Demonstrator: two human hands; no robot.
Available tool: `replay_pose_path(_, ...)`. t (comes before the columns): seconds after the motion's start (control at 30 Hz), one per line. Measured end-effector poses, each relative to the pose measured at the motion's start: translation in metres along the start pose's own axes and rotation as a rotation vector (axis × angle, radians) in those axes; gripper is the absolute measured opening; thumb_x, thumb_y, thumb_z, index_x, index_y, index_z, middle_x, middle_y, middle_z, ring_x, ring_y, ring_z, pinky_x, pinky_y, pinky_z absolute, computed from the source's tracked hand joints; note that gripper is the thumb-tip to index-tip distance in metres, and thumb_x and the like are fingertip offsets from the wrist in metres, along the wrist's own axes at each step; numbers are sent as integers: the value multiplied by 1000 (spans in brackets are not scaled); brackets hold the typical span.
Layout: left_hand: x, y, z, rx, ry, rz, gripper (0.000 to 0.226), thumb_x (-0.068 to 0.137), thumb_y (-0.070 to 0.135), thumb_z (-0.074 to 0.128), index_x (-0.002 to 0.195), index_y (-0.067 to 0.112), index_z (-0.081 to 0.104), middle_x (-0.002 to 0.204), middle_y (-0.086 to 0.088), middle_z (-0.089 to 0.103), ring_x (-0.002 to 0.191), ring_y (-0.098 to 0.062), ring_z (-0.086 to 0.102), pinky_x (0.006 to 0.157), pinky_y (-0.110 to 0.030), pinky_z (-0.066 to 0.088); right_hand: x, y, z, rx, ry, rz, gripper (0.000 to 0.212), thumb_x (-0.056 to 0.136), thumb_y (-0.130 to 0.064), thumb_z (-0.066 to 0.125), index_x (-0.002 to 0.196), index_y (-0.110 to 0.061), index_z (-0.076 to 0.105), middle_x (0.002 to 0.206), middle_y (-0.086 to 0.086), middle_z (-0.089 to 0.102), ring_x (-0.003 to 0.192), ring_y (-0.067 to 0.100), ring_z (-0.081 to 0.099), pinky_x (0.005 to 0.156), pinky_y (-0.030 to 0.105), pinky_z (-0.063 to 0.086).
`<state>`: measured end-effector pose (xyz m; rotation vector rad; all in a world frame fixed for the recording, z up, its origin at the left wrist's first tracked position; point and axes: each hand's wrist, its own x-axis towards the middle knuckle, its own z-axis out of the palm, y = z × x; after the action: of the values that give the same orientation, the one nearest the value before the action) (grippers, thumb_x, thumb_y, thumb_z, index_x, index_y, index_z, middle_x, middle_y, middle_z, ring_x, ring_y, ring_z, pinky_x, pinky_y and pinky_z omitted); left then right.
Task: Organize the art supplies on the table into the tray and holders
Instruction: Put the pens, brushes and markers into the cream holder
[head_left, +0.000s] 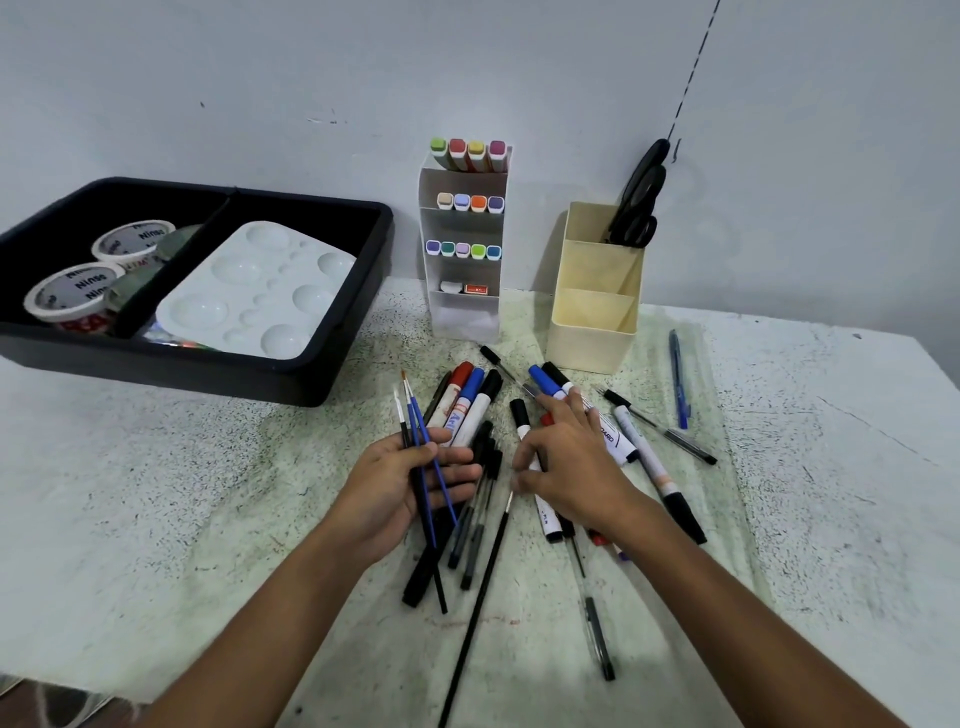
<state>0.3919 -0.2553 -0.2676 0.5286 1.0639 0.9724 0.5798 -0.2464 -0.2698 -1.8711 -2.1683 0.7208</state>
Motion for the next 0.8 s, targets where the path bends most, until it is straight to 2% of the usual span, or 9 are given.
replay_pose_path(0.07,1,0,0,7,2,-1,20,99,-3,37,105,-3,56,84,-24,69,74,-33,71,65,-41,61,2,1,0,-17,-5,-8,6,83,-23,71,82,-28,68,159,4,18,148,27,-13,115,44,-14)
replay_pose_path(0.17,2,0,1,15,1,-5,20,99,-3,37,107,-4,55,86,-24,70,75,-34,72,63,-40,61,1,2,-5,-37,-27,-46,7,86,-22,69,89,-28,69,160,4,16,148,29,-12,116,47,-12)
replay_pose_path(0.27,2,0,1,22,4,-4,20,99,-2,38,109,-5,55,87,-24,70,77,-35,72,63,-40,61,-1,5,-11,-75,-60,-114,18,88,-23,67,105,-29,71,161,3,12,148,30,-12,117,47,-6)
replay_pose_path(0.33,2,-1,1,24,6,-3,20,99,-2,38,109,-5,55,87,-25,70,77,-35,72,63,-40,61,-2,4,-14,-126,-81,-150,21,89,-24,66,108,-32,71,162,2,8,148,30,-13,118,46,-4)
replay_pose_path(0.53,3,-1,3,21,2,-4,20,99,-3,37,105,-4,56,83,-24,70,72,-33,72,60,-39,61,4,-3,-18,-244,-123,-220,19,89,-20,65,103,-29,74,162,1,8,148,31,-13,120,41,-1)
replay_pose_path(0.7,3,-1,3,40,-7,1,21,99,-3,37,107,-5,56,84,-23,70,74,-33,72,61,-38,61,9,6,-17,-202,-155,-279,7,86,-23,69,91,-27,73,160,-2,15,148,23,-14,118,39,-8)
replay_pose_path(0.8,2,1,3,58,-26,1,22,99,-2,37,111,-7,55,90,-26,70,81,-37,71,65,-39,61,11,12,-21,-166,-189,-291,6,88,-21,68,88,-27,69,157,-2,21,148,16,-10,118,43,-13)
